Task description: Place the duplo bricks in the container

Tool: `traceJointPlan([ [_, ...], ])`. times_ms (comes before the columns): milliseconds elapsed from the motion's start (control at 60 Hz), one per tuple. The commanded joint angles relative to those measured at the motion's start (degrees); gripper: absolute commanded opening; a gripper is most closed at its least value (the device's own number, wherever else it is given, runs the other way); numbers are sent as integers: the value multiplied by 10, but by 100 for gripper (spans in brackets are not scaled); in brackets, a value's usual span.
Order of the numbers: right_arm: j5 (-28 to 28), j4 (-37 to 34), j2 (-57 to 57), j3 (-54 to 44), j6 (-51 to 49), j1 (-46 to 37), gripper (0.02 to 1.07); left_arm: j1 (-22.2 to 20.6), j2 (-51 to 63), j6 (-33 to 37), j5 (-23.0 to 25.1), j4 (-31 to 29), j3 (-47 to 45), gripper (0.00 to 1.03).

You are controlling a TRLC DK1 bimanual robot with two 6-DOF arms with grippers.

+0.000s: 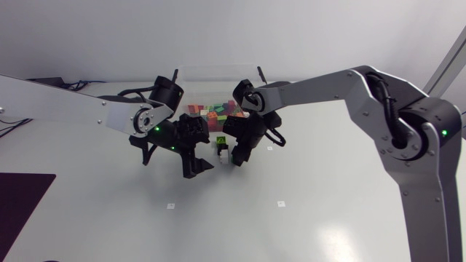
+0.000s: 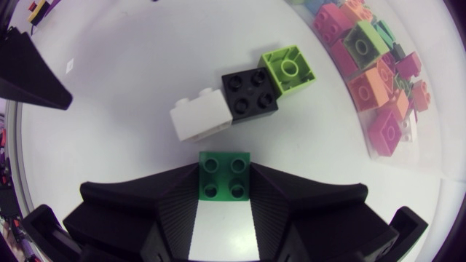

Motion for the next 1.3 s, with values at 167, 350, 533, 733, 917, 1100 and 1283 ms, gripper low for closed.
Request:
traceJointPlan([
  [167,-5,26,-131,-113,-16,-7,19,-3,48,43,10,35,6,98],
  [350,-12,38,-202,-170,-14,-8,19,-3,77,43,18,49,23,98],
  [533,-16,46,-253,-197,-10,-14,19,-7,103,36,21,51,59,98],
  [733,-25,46,-293,-204,-2,-19,19,-6,127,21,36,44,101,98],
  [917,-28,47,-310,-213,-2,-23,19,-4,151,22,64,-7,143,97],
  [1100,-31,47,-317,-218,-3,-30,19,-8,161,33,71,-49,161,96],
  [1283,-32,48,-320,-222,-4,-30,19,-8,164,45,71,-75,158,96],
])
